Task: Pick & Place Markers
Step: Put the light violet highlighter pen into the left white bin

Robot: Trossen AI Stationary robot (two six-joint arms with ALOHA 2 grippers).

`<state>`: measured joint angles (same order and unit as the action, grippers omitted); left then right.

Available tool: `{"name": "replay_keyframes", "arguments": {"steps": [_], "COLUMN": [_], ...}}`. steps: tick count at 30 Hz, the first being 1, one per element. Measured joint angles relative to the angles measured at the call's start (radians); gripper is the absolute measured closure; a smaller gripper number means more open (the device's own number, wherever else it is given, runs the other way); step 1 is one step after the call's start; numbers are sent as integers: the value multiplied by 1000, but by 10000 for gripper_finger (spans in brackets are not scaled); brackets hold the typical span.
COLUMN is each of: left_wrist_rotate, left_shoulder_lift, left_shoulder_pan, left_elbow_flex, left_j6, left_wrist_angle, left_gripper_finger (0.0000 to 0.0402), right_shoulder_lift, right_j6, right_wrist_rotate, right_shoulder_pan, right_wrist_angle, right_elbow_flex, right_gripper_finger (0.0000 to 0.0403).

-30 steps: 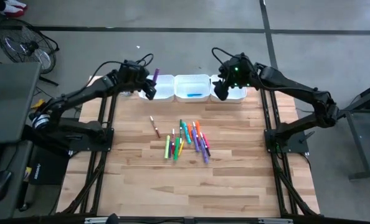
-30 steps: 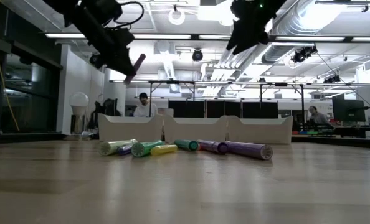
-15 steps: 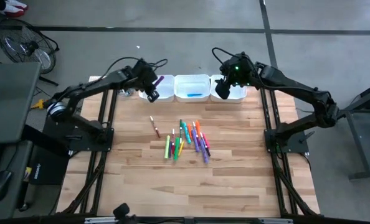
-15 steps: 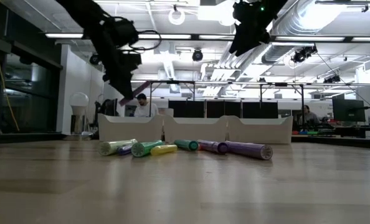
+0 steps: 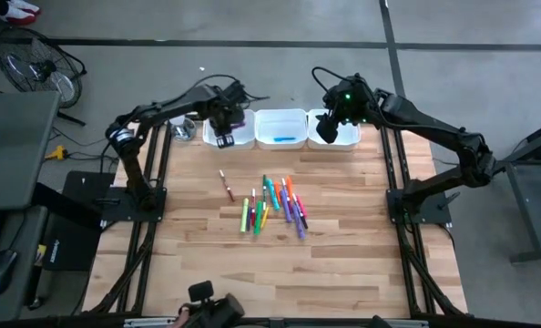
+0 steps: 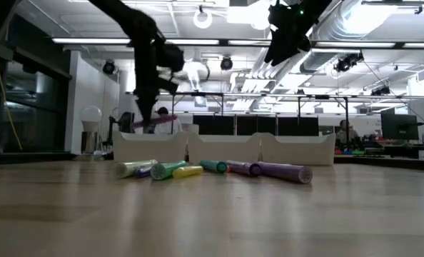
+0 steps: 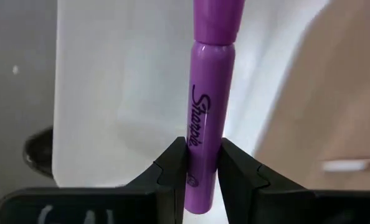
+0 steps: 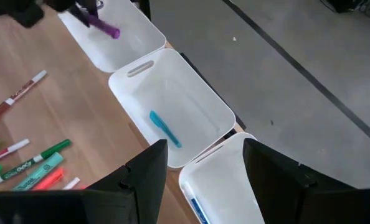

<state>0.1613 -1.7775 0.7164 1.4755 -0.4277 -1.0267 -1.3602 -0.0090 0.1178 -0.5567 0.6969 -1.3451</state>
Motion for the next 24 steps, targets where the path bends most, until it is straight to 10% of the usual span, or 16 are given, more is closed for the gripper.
{"name": "replay_keyframes", "arguments": {"steps": [24], "left_wrist_rotate": [-26], "left_shoulder_lift": [-117], "left_shoulder_pan": [-3], "left_elbow_flex": [44], "left_j6": [-40], "left_wrist_angle": [-46], "left_gripper_finger": [333], "right_shoulder_lift": [0], "right_j6": [-26], "right_wrist_rotate": [3], "right_shoulder_pan": [0], "right_wrist_angle": [-2], "right_elbow_flex": [0], "right_gripper_finger": [203]}}
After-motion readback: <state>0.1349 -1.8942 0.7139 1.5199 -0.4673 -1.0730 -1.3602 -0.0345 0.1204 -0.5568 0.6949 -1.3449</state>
